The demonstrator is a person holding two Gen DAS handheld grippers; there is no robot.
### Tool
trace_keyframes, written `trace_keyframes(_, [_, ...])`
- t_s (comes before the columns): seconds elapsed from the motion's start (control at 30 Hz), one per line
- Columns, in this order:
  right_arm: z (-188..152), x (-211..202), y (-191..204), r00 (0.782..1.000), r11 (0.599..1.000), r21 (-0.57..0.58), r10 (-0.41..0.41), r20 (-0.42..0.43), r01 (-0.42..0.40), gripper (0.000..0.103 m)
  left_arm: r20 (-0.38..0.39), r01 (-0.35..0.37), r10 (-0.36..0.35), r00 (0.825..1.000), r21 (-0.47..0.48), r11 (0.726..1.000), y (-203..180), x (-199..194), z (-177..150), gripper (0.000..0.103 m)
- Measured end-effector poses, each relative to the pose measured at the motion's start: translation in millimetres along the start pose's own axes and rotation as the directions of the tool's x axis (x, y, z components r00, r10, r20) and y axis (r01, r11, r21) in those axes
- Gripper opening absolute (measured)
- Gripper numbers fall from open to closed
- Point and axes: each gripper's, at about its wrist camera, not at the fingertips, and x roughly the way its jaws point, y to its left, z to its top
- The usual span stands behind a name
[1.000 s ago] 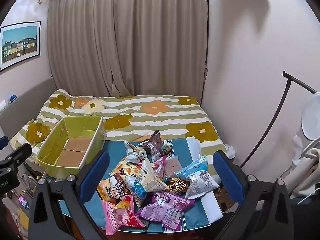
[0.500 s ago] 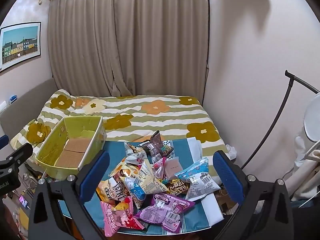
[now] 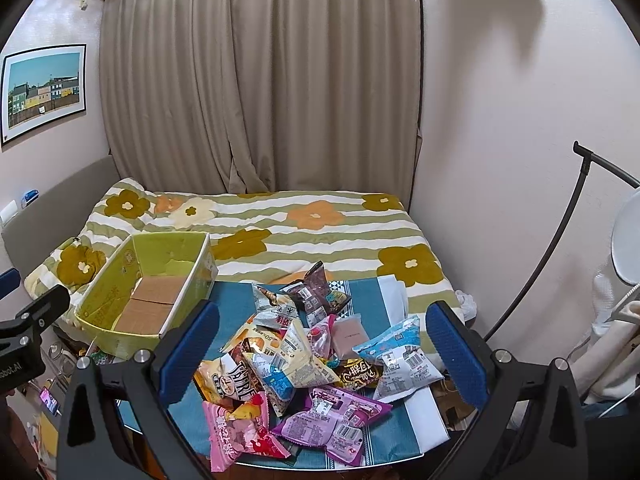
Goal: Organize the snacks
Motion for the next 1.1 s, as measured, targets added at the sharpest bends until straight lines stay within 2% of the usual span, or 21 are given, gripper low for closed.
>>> trace_keyframes(1.1, [-7.6,-3.6,1.1,1.0,1.0,-0.001,0.004,0.006,-0.004,0.103,-0.014,0.014,-0.014,1.0,0.005,1.0,1.0,-7.2,-7.0,0.103])
